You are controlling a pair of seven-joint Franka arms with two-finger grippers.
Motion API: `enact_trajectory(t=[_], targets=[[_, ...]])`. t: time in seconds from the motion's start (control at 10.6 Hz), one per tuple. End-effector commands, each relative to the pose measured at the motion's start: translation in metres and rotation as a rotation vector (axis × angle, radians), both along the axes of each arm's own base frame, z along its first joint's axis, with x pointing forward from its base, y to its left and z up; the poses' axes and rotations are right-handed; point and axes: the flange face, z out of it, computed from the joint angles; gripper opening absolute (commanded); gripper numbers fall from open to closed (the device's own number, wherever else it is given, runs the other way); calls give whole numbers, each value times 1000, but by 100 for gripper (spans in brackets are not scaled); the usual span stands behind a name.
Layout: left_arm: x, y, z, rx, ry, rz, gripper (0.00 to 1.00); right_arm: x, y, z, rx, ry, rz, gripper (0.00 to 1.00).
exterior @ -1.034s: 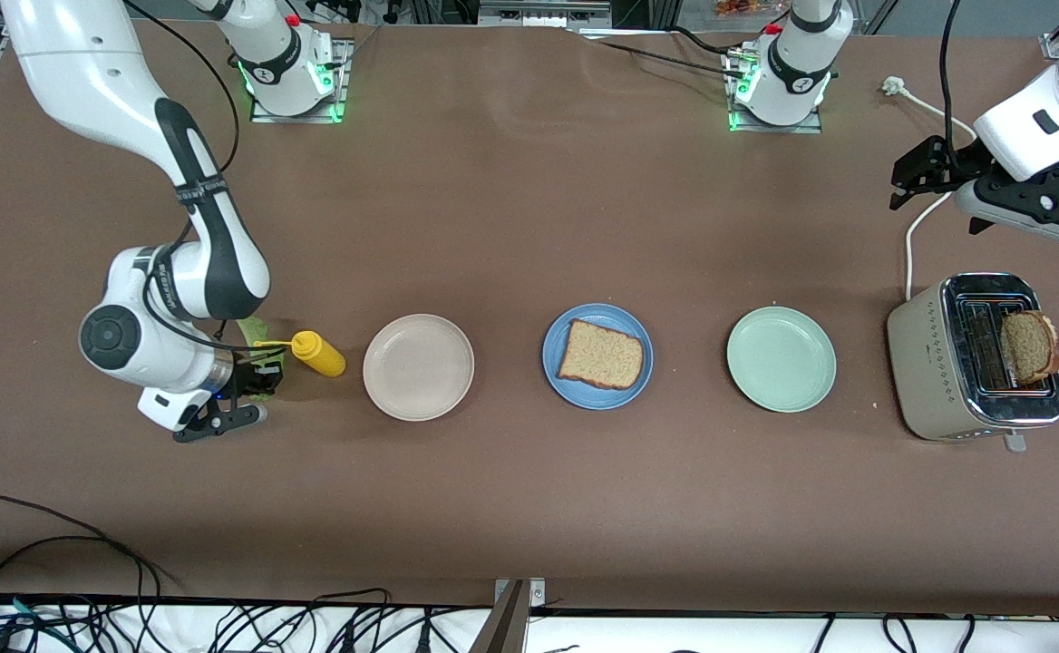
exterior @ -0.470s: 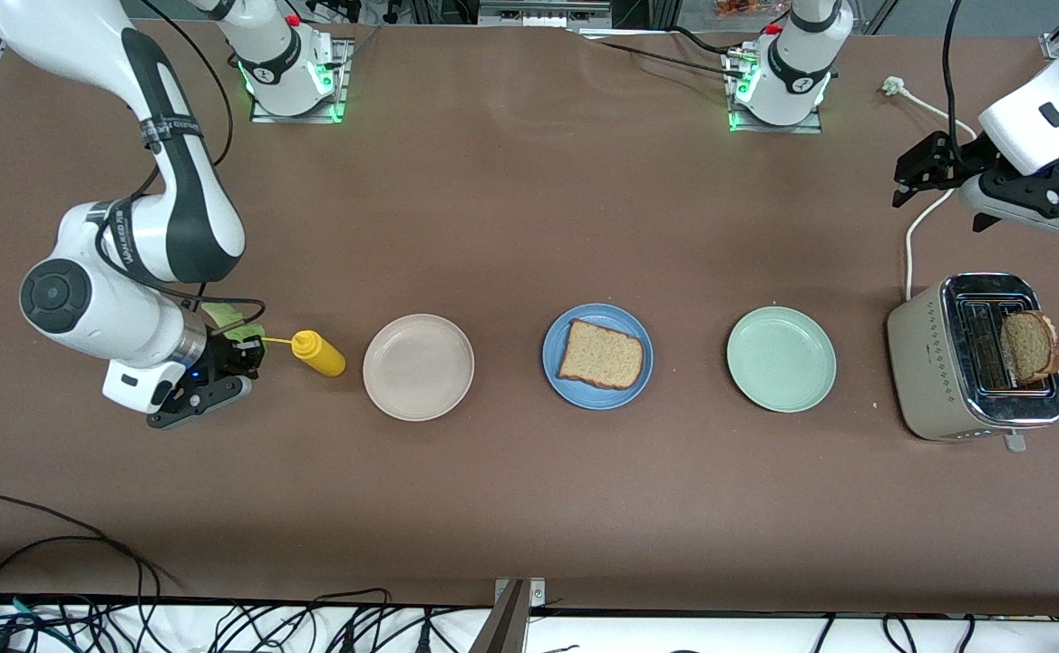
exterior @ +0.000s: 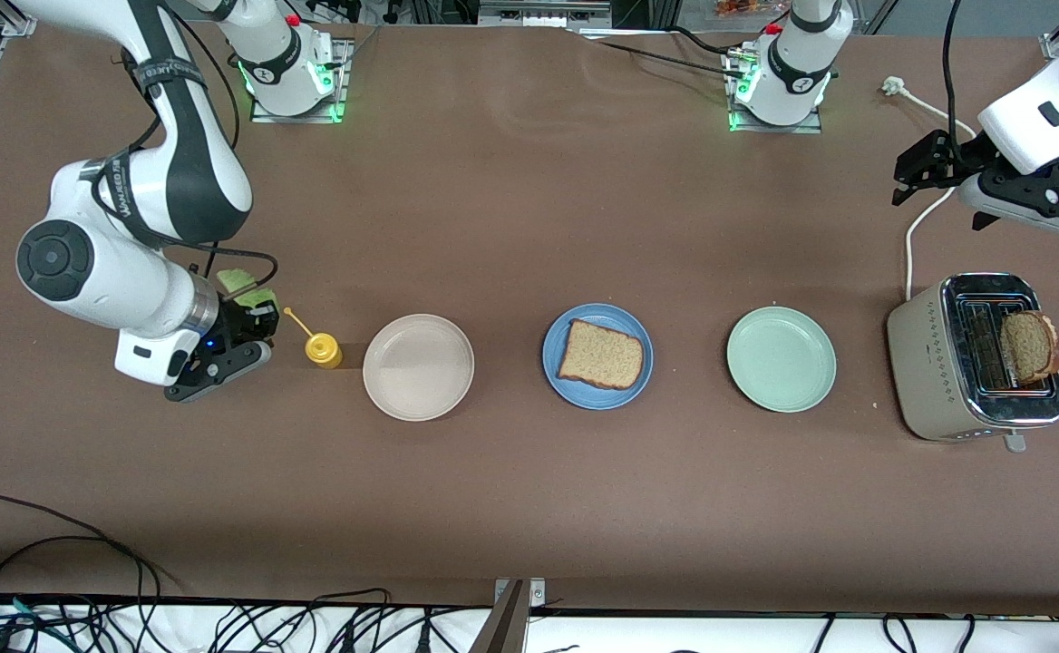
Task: Make sandwich in blue plate with both arms
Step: 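Lift the lettuce leaf with the right gripper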
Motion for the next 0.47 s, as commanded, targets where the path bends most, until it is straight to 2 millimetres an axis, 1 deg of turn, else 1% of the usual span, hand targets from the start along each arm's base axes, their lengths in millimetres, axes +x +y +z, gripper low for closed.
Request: enact_trajectory(t=[0.0, 0.19, 0.38], targets=[[-1, 0, 8, -20, 6, 1, 100, -3, -1, 12, 23, 12, 34, 0], [-2, 0, 7, -20, 7, 1, 100, -3, -1, 11, 32, 17, 32, 0], [-2, 0, 8, -20, 7, -1, 100, -4, 8, 11, 38, 16, 32, 0]])
